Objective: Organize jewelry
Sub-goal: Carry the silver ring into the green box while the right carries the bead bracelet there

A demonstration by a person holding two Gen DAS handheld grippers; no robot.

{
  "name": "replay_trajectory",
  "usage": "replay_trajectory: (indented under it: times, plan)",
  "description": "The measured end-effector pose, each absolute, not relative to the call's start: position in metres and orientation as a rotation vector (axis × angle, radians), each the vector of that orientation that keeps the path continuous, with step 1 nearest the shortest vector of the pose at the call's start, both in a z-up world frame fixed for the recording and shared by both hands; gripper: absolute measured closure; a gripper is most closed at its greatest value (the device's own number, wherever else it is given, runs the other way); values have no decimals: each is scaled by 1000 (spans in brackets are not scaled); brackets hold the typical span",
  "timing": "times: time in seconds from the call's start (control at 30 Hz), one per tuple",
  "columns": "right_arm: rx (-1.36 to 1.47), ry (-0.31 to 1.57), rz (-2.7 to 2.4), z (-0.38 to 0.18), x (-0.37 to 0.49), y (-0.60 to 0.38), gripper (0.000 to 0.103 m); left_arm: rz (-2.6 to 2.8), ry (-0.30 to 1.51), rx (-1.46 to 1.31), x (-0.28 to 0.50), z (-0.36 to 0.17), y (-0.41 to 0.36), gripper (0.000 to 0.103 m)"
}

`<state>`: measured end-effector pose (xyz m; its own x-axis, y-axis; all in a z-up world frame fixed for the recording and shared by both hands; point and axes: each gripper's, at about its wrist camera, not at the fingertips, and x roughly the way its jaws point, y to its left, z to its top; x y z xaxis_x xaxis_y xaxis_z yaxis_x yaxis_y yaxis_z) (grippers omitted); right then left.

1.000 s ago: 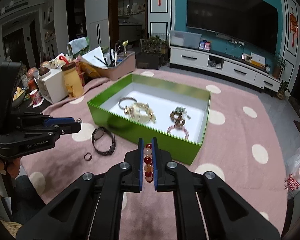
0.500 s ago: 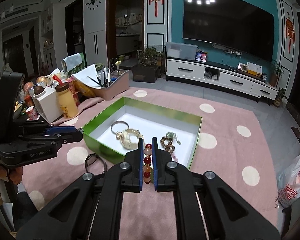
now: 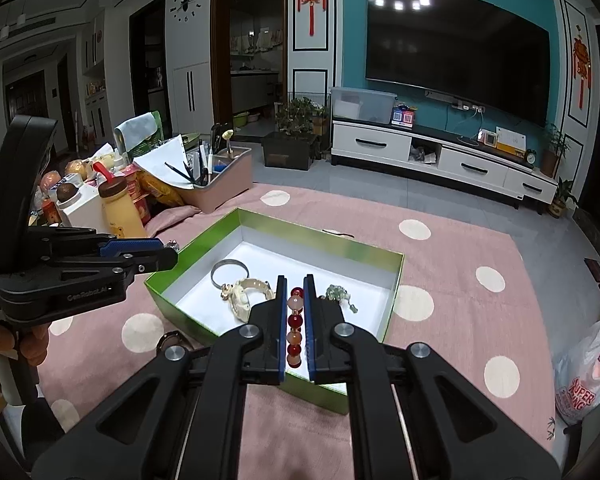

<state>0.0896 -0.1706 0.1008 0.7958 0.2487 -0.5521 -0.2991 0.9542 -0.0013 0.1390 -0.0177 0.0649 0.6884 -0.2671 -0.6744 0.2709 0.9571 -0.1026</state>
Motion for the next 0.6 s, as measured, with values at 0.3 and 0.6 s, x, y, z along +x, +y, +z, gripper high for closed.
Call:
replay_trajectory:
  times: [0.3, 0.6]
  plan:
    - [-91, 578, 295, 101, 97, -171, 96, -302, 745, 18, 156, 68, -24, 83]
    - [-80, 585, 293, 99, 114, -173, 96, -300, 753, 38, 175, 66, -31, 83]
